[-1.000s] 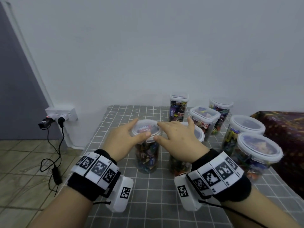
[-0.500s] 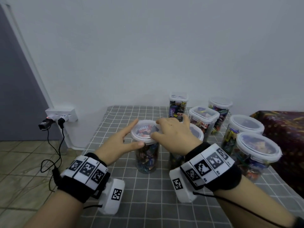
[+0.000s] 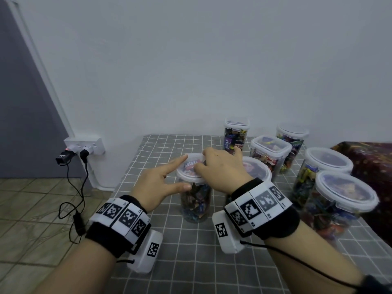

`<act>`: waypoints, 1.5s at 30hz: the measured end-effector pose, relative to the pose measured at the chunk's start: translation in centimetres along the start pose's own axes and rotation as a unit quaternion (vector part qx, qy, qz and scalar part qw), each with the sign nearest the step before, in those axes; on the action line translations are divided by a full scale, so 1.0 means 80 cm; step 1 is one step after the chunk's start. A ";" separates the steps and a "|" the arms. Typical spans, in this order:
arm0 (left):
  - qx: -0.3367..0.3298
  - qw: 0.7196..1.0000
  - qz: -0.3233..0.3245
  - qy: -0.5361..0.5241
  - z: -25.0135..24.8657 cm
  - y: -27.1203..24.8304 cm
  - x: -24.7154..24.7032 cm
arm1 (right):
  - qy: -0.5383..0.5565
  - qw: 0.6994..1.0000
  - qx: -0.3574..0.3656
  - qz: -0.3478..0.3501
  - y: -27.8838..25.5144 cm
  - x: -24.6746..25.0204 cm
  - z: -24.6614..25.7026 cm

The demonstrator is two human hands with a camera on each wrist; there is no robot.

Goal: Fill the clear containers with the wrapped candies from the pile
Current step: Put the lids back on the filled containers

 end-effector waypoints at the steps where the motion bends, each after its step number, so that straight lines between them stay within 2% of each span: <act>1: 0.000 1.000 -0.003 0.001 0.000 0.000 0.000 | 0.003 1.000 -0.001 -0.002 0.001 -0.001 -0.001; 8: -0.003 1.000 -0.005 -0.012 0.006 -0.002 -0.006 | 0.040 0.997 -0.010 -0.062 0.004 -0.005 -0.006; 17: 0.006 1.000 -0.004 -0.013 0.001 -0.006 -0.006 | 0.064 0.996 -0.013 -0.065 0.004 -0.004 -0.008; 21: 0.016 1.000 0.018 -0.006 0.003 -0.010 -0.010 | 0.058 0.985 0.018 -0.162 -0.025 0.016 -0.025; 24: 0.026 0.998 0.044 -0.037 0.009 -0.013 -0.021 | 0.071 0.973 0.006 -0.221 -0.056 0.032 -0.062; 27: 0.016 0.996 0.067 -0.064 0.011 -0.009 -0.036 | 0.185 0.958 -0.017 -0.217 -0.068 0.027 -0.108; 29: 0.025 0.993 0.075 -0.083 0.014 -0.005 -0.044 | 0.289 0.937 -0.024 -0.196 -0.070 0.017 -0.130; 31: 0.038 0.992 0.076 -0.091 0.018 0.000 -0.050 | 0.341 0.925 -0.035 -0.165 -0.070 0.005 -0.140; 35: 0.044 0.991 0.070 -0.106 0.020 0.006 -0.056 | 0.361 0.917 -0.035 -0.169 -0.069 0.002 -0.146; 40: 0.050 0.988 0.070 -0.129 0.020 0.012 -0.055 | 0.333 0.925 0.003 -0.183 -0.057 0.002 -0.131; 45: 0.056 0.992 0.001 -0.111 0.028 0.028 -0.016 | 0.362 0.911 0.040 -0.192 -0.021 0.011 -0.098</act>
Point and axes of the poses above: each hand's wrist, its own y-axis towards the middle knuckle, its own x-axis out of the back of the hand, z = x × y, the point moved 7 cm from there along y, towards the middle knuckle, and after that the axes turned 15 degrees about y, right-handed, at the moved point
